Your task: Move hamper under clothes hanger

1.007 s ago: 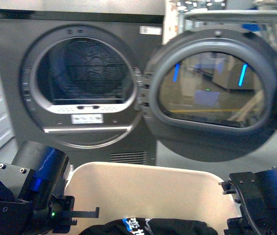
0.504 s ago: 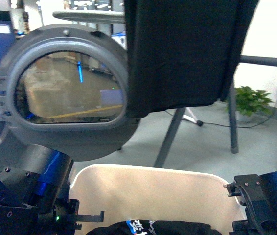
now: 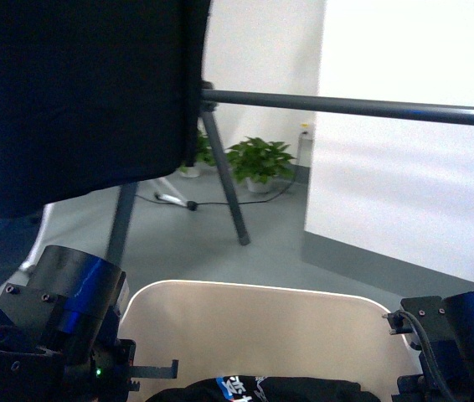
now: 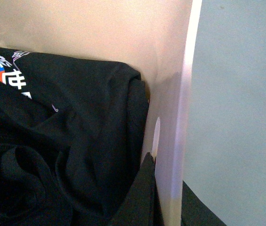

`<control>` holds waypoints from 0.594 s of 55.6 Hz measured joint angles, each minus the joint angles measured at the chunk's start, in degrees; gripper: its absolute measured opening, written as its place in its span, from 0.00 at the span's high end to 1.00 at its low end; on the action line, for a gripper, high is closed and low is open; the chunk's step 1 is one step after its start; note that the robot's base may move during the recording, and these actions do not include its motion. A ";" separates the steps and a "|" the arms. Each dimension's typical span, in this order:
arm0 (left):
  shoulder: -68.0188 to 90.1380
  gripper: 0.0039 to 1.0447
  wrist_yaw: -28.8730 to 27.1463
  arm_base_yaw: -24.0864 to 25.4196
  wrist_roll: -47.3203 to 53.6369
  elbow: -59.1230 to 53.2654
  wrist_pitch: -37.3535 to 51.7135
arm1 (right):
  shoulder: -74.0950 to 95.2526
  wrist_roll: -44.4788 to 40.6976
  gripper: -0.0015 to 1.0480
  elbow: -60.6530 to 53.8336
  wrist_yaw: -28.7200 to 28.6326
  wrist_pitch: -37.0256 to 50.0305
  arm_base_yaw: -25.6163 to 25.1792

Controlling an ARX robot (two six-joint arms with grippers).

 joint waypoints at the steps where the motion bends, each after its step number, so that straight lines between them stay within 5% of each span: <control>1: 0.00 0.97 0.02 0.00 0.00 -0.02 0.00 | 0.00 0.00 0.98 0.00 0.00 0.00 -0.02; 33: 0.00 0.97 0.04 0.00 0.00 -0.02 0.00 | -0.04 0.00 0.98 -0.02 0.00 0.00 0.00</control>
